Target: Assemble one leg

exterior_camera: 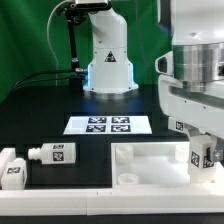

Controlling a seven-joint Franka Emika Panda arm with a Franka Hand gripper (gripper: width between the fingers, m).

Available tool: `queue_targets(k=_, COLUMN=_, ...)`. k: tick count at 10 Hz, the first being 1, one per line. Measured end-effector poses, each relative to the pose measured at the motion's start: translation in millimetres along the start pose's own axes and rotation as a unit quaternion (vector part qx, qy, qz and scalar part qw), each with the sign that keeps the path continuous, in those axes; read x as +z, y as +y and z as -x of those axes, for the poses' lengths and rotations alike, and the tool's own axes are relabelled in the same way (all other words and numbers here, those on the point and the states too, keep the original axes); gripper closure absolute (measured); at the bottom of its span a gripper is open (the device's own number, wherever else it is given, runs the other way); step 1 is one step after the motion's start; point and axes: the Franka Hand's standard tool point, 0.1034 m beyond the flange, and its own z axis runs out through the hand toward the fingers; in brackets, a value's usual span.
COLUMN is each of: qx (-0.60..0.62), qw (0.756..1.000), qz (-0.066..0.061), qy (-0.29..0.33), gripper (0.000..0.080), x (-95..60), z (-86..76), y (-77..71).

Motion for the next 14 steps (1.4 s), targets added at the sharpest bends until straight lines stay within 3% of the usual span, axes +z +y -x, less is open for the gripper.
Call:
queue_targets(k=1, qx=0.072, qw=0.997, qz=-0.006, qy=-0.017, gripper=0.0512, x=-0.1, z=-2.9, y=-0.7)
queue_targets(k=3, qx=0.146, qw=0.989, qz=-0.007, qy=-0.021, gripper=0.0512, x=0.1, z=0.0, y=-1.2)
queue_targets(k=5, qx=0.111, qw=0.994, qz=-0.006, qy=-0.019, gripper=0.0506, x=1.0, z=-0.1, y=-0.5)
queue_targets(k=6, qx=0.026, qw=0.999, qz=-0.01, qy=-0.016, gripper=0.0506, x=2.5, z=0.6, y=0.0)
queue_targets(k=8, qx=-0.148, qw=0.989, qz=-0.021, qy=-0.011, gripper=0.0195, x=1.0, z=-1.5, y=-2.0)
queue_targets(k=11, qx=-0.261, qw=0.965, qz=-0.019, qy=-0.006, gripper=0.0152, x=1.3, z=-2.9, y=-1.4)
queue_targets(k=12, qx=-0.349, qw=0.937, qz=-0.013, qy=0.003, gripper=0.0152, x=0.7, z=-5.1, y=-1.3)
queue_targets(k=14, qx=-0.537, qw=0.843, qz=0.006, qy=0.024, gripper=0.0151, x=-1.7, z=-7.5, y=-3.6)
